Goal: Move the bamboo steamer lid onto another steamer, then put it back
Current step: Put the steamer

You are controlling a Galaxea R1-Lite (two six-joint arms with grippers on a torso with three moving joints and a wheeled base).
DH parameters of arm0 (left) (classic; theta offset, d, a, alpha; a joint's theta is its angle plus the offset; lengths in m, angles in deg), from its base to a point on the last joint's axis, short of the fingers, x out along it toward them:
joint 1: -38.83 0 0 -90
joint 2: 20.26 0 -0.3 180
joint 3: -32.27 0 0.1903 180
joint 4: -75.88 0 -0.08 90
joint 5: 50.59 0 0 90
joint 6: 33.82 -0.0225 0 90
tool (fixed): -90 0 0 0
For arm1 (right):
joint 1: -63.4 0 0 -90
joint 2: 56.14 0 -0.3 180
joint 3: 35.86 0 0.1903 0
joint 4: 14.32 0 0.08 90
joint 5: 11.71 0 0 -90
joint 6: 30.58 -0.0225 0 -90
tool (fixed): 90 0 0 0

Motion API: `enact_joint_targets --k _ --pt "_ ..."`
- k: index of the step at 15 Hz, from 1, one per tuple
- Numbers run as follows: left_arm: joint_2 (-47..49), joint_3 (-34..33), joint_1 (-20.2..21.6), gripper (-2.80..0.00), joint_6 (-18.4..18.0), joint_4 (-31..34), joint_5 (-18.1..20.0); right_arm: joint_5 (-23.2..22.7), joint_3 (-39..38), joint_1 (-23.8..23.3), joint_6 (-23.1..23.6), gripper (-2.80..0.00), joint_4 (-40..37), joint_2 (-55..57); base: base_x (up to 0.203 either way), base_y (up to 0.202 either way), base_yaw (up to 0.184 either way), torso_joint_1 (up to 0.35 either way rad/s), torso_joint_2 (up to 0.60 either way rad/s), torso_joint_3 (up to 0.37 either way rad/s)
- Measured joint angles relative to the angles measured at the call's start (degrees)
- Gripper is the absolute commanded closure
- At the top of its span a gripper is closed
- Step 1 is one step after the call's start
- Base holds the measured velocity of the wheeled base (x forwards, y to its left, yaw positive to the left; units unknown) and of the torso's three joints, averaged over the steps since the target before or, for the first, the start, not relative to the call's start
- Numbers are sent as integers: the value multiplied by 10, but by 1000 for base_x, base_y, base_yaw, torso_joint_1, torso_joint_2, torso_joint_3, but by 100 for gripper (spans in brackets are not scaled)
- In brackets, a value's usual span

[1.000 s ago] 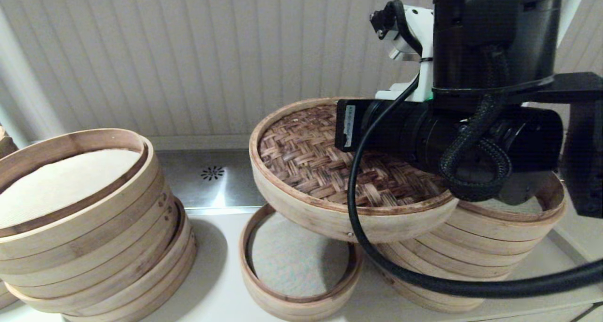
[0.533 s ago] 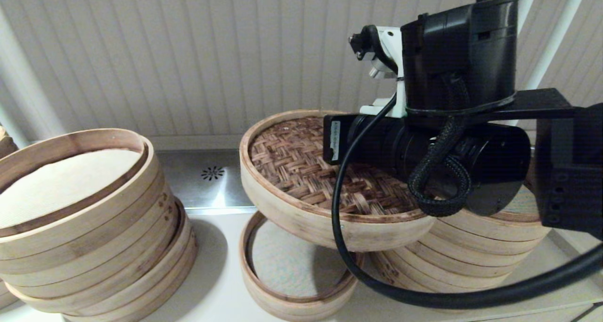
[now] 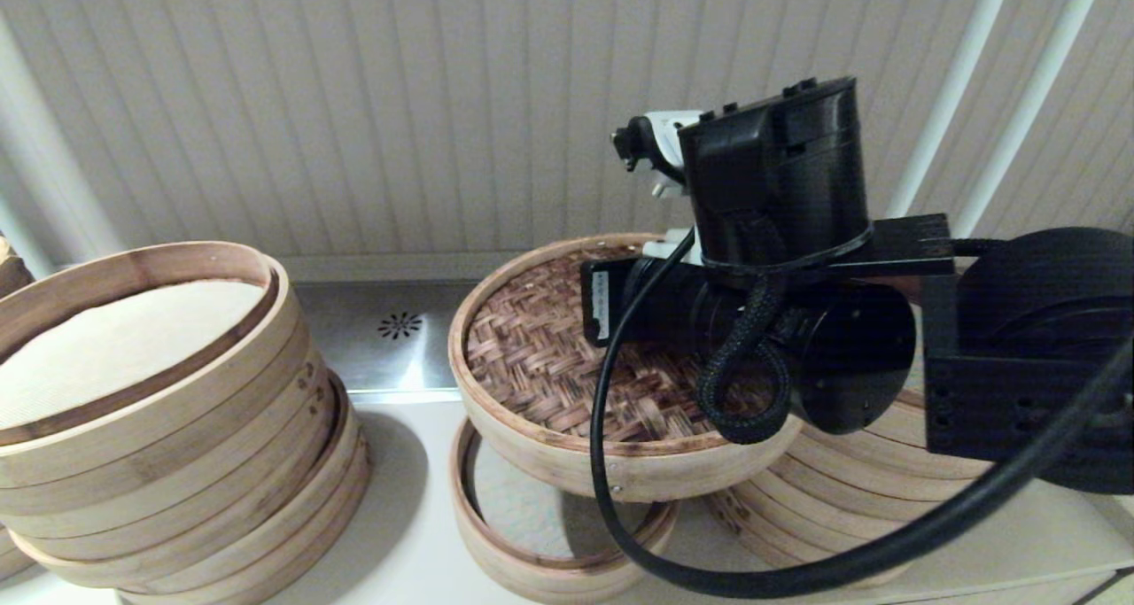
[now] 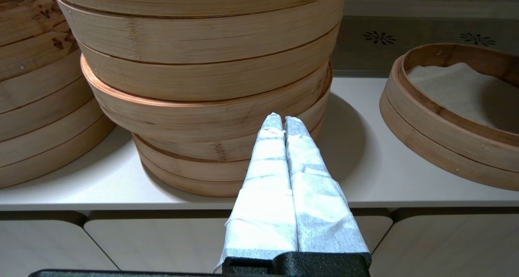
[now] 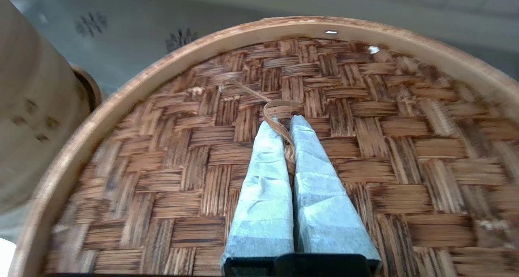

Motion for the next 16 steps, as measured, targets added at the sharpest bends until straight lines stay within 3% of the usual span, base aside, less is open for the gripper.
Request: enact_joint_targets --k 16 --pt "0 0 0 0 0 0 0 -4 32 0 -3 0 30 89 0 0 0 0 0 0"
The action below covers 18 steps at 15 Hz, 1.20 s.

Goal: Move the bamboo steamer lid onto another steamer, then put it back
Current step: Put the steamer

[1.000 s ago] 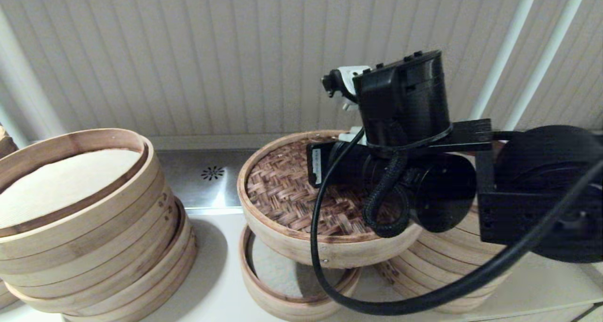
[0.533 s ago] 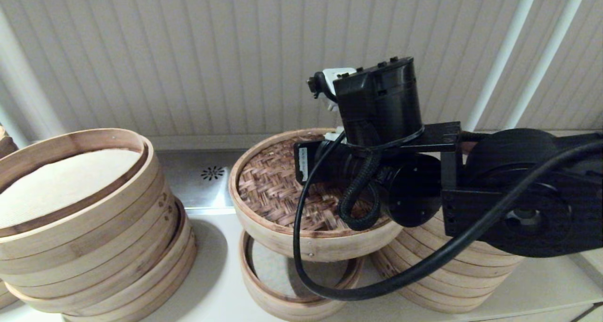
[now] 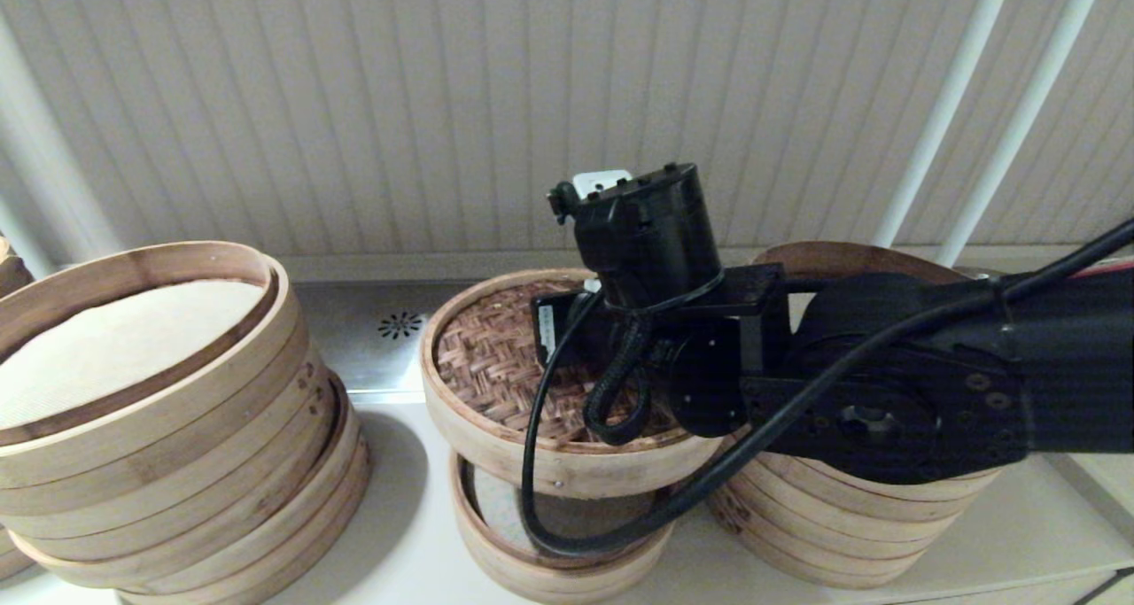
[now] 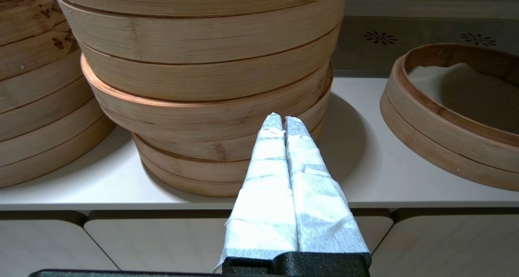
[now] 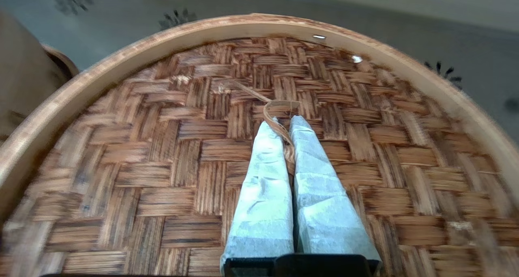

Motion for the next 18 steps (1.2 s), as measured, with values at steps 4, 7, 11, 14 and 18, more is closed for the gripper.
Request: enact_joint_targets --k 4,7,11,14,18 --pt "0 0 0 0 0 0 0 2 -7 -4 2 0 64 42 0 0 0 0 0 0" --pt "0 0 0 0 0 0 0 2 -15 -6 -3 0 72 68 0 0 0 0 0 0" --pt "0 0 0 0 0 0 0 1 -29 -10 -15 0 74 85 0 0 0 0 0 0" --pt "0 0 0 0 0 0 0 1 -44 -10 -21 0 101 90 0 0 0 0 0 0" --pt "0 0 0 0 0 0 0 1 -70 -14 -19 0 143 101 0 0 0 0 0 0"
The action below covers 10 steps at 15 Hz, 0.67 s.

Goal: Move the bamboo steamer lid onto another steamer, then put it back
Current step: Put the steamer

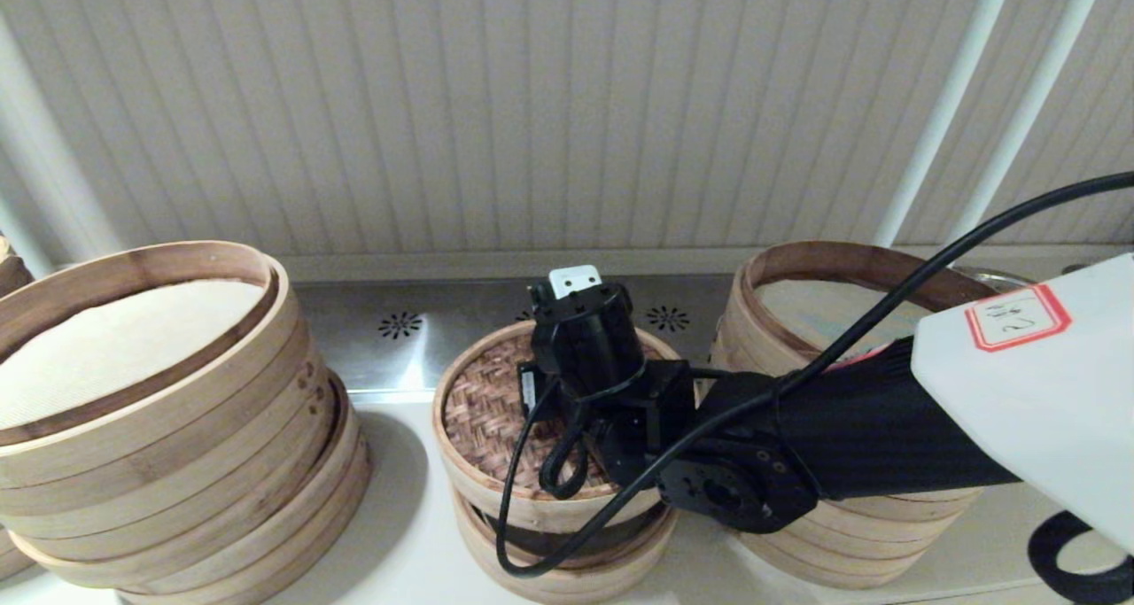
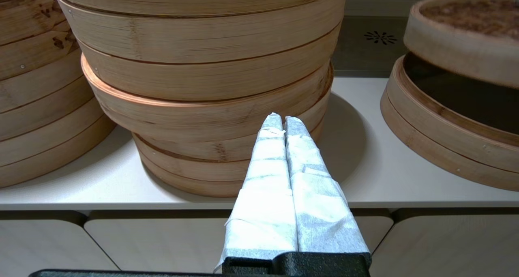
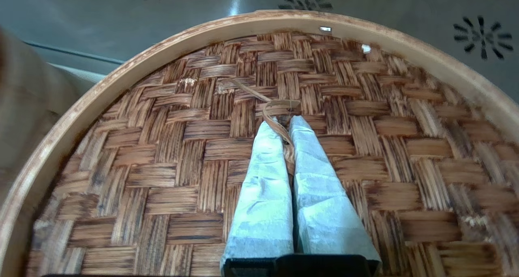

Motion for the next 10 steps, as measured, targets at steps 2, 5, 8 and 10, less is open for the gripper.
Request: enact_joint_targets --k 2,5,8,10 --pt "0 0 0 0 0 0 0 0 -8 0 -2 0 3 5 0 0 0 0 0 0" --pt "0 0 0 0 0 0 0 -1 -15 -5 -3 0 7 9 0 0 0 0 0 0" --pt "0 0 0 0 0 0 0 -1 -26 -7 -2 0 29 15 0 0 0 0 0 0" --pt "0 0 0 0 0 0 0 -2 -33 -11 -1 0 41 19 0 0 0 0 0 0"
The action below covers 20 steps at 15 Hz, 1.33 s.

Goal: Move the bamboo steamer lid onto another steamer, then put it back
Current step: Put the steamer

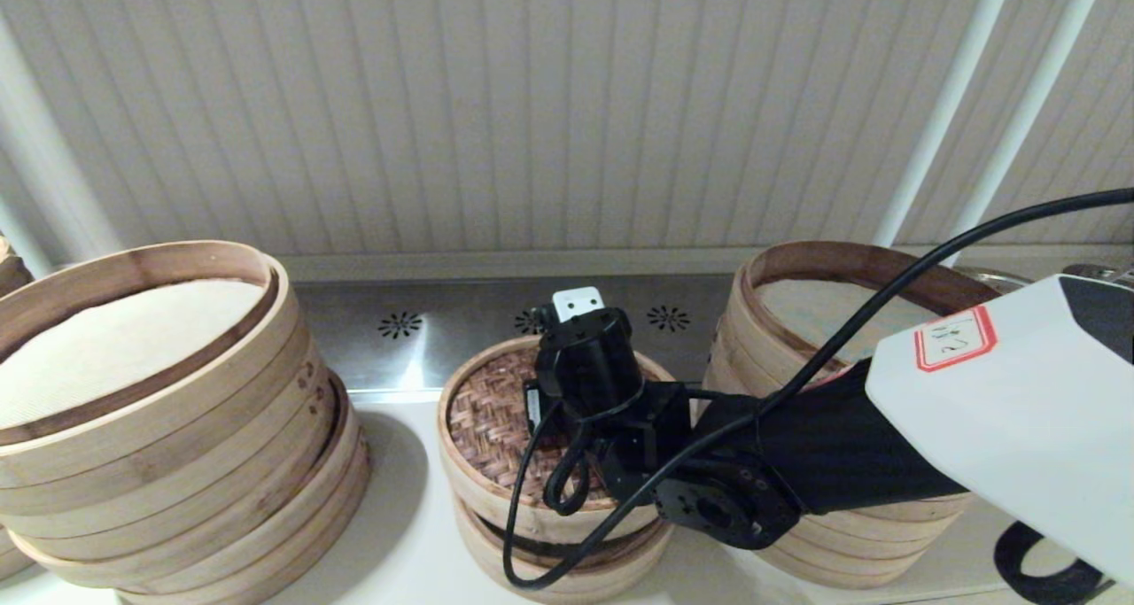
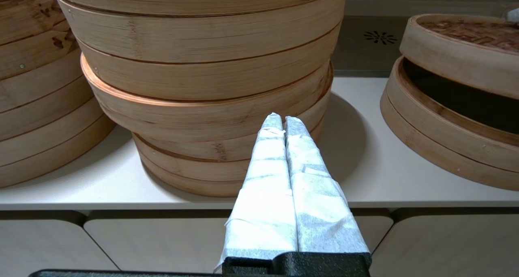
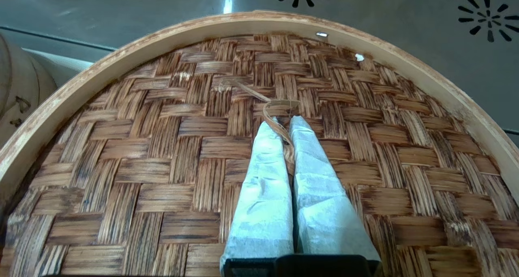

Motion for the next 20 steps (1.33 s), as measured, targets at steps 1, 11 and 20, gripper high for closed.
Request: enact_joint_targets --k 1,11,20 --pt "0 0 0 0 0 0 0 0 -2 -1 0 0 1 2 0 0 0 0 0 0" --pt "0 0 0 0 0 0 0 3 -20 -1 2 0 34 28 0 0 0 0 0 0" --pt "0 0 0 0 0 0 0 5 -42 9 6 0 61 32 0 0 0 0 0 0"
